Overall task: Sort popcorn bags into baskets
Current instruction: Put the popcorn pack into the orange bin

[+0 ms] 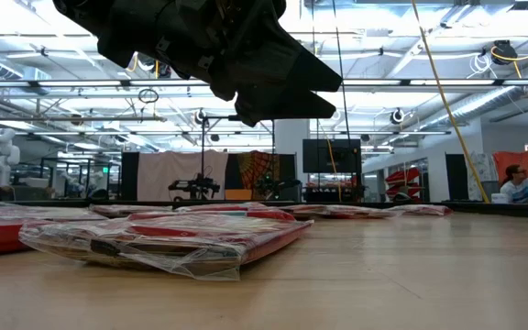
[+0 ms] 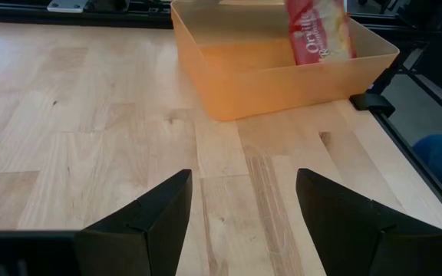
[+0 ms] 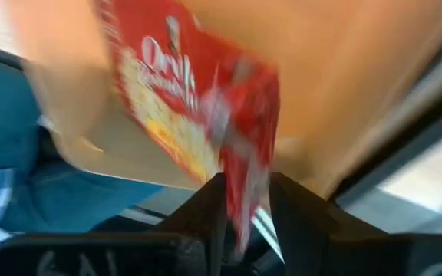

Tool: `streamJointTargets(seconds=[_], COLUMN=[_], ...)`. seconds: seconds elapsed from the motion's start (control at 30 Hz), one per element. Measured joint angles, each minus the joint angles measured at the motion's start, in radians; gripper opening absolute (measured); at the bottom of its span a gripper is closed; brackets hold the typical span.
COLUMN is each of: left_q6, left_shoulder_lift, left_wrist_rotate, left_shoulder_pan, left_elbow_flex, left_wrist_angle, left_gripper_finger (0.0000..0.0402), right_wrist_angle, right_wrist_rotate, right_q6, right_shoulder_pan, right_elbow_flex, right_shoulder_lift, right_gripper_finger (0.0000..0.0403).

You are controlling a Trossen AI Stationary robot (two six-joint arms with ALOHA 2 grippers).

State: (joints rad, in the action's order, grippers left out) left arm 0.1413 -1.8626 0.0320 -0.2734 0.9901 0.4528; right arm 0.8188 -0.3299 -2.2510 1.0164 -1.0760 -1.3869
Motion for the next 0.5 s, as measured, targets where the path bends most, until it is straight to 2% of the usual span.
streamJointTargets(seconds=[0.1,0.27,0.37,0.5], left_q6=[0.002,0.003,0.003,0.003], left_shoulder_lift=[0.000,0.000,0.000,0.000], left_wrist_rotate=[0.000,0.000,0.000,0.000], left_shoulder_pan=[0.000,0.000,0.000,0.000], left_elbow_flex=[0.000,0.000,0.000,0.000], left_wrist_angle=[-0.002,-0.002,-0.001,-0.011], left_gripper_finger=[0.0239,0.0239,0.0239,0.0239], right_wrist_angle=[0.047,0.093,0.099,0.085], right_wrist_rotate=[-0.045,-0.005,0.158,0.449], right_q6=[-0.010,0.010,0.030,0.106], right_shoulder_pan=[0.001,0.001,0.001,-0.007], right_elbow_flex=[0.000,0.000,0.000,0.000], right_shoulder_lift=[0.000,0.000,0.000,-0.009], right_gripper_finger=[0.0097,0.0097,0.0098,0.0098])
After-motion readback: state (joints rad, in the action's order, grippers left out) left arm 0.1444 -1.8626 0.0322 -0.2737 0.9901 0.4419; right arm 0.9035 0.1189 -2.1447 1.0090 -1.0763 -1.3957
